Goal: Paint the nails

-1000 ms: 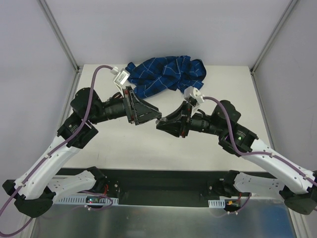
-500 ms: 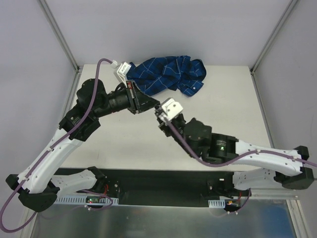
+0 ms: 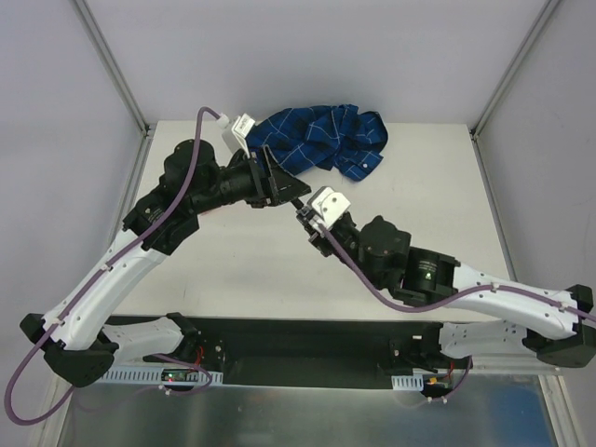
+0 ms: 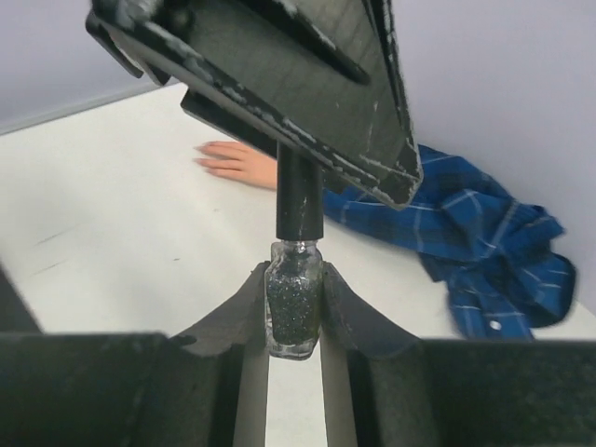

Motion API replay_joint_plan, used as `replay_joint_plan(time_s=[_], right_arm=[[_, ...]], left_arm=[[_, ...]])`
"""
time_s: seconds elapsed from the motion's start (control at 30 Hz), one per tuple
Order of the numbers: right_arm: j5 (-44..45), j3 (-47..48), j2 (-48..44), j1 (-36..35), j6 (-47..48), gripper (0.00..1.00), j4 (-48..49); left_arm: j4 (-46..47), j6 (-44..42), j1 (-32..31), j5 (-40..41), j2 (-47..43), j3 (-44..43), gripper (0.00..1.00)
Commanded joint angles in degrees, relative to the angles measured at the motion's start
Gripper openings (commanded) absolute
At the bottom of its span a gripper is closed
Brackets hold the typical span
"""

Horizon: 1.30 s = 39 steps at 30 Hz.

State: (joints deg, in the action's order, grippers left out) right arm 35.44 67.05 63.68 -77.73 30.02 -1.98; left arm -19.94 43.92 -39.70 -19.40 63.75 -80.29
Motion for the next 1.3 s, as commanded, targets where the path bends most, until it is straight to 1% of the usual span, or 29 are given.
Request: replay_joint_plan(time_s=[0.0,0.03,0.07,0.1,0.13,0.17,0.23,0.3,0.37,0.5,0.7,0.83,0.87,0.9,1.03,1.07,1.17,1.2,1.27], right_arm=[[-24.40,-2.87,-5.92,5.83,-10.48,0.00,-0.57],[-26.54,-3.49,-6.63,8.28,-11.55,0.00,-0.48],[-28.65,-4.02,-7.25,9.34,-12.52,0.00,-0.40],[-33.02,-4.55,-8.47,10.57,-14.53,0.00,-0.31],[-34.89,-5.43,-8.92,13.11,-15.51,0.00,-0.13],[-40.22,-5.78,-9.36,14.27,-16.74,0.00,0.65],[-44.65,-6.92,-10.33,17.59,-20.08,0.00,1.62],[-50.00,-7.63,-10.59,19.37,-22.19,0.00,4.78],[-53.52,-8.33,-10.59,21.22,-25.09,0.00,7.41],[-57.23,-9.56,-10.42,23.50,-29.14,0.00,11.55],[-57.68,-10.27,-11.38,25.00,-31.43,0.00,13.32],[-56.80,-9.83,-11.04,25.26,-31.69,0.00,13.32],[-56.10,-9.83,-10.86,25.26,-31.69,0.00,13.32],[-55.75,-9.74,-10.68,25.18,-31.69,0.00,13.32],[-54.08,-9.57,-10.33,25.09,-31.60,0.00,13.05],[-53.29,-9.48,-10.33,25.17,-31.52,0.00,12.97],[-51.35,-9.04,-10.16,25.17,-30.90,0.00,11.83],[-50.74,-8.86,-10.07,24.74,-30.38,0.00,11.39],[-47.41,-7.73,-9.89,22.82,-28.02,0.00,9.37]], left_arm=[[4.02,-1.91,0.42,-1.95,-2.39,1.36,0.70],[4.65,-2.69,0.59,-2.22,-3.88,2.84,0.75],[5.52,-3.05,0.77,-2.66,-4.59,3.56,0.83],[6.31,-3.31,0.85,-3.53,-5.29,4.26,0.86],[8.41,-3.93,0.94,-4.50,-6.52,5.66,0.87],[9.47,-4.19,1.03,-5.38,-7.05,6.28,0.87],[11.76,-4.46,1.12,-7.66,-8.11,7.25,0.86],[12.65,-4.20,1.03,-8.72,-8.29,7.52,0.84],[13.09,-3.85,1.03,-10.13,-7.85,7.26,0.83],[13.53,-2.97,1.12,-11.71,-6.62,6.90,0.80],[13.53,-1.91,1.03,-12.33,-6.27,7.34,0.78],[14.32,-1.12,1.03,-14.70,-5.21,6.90,0.66],[14.49,-1.03,1.12,-15.31,-5.04,6.73,0.60],[14.58,-1.03,1.03,-16.28,-4.51,6.47,0.56],[14.67,-1.12,1.03,-17.86,-3.72,6.46,0.47],[14.67,-1.12,1.03,-18.04,-3.63,6.46,0.42],[14.67,-1.21,1.12,-18.04,-3.45,6.38,0.33],[14.58,-1.12,1.12,-17.96,-3.19,6.29,0.25],[14.50,-0.94,1.12,-18.04,-2.75,5.76,0.14]])
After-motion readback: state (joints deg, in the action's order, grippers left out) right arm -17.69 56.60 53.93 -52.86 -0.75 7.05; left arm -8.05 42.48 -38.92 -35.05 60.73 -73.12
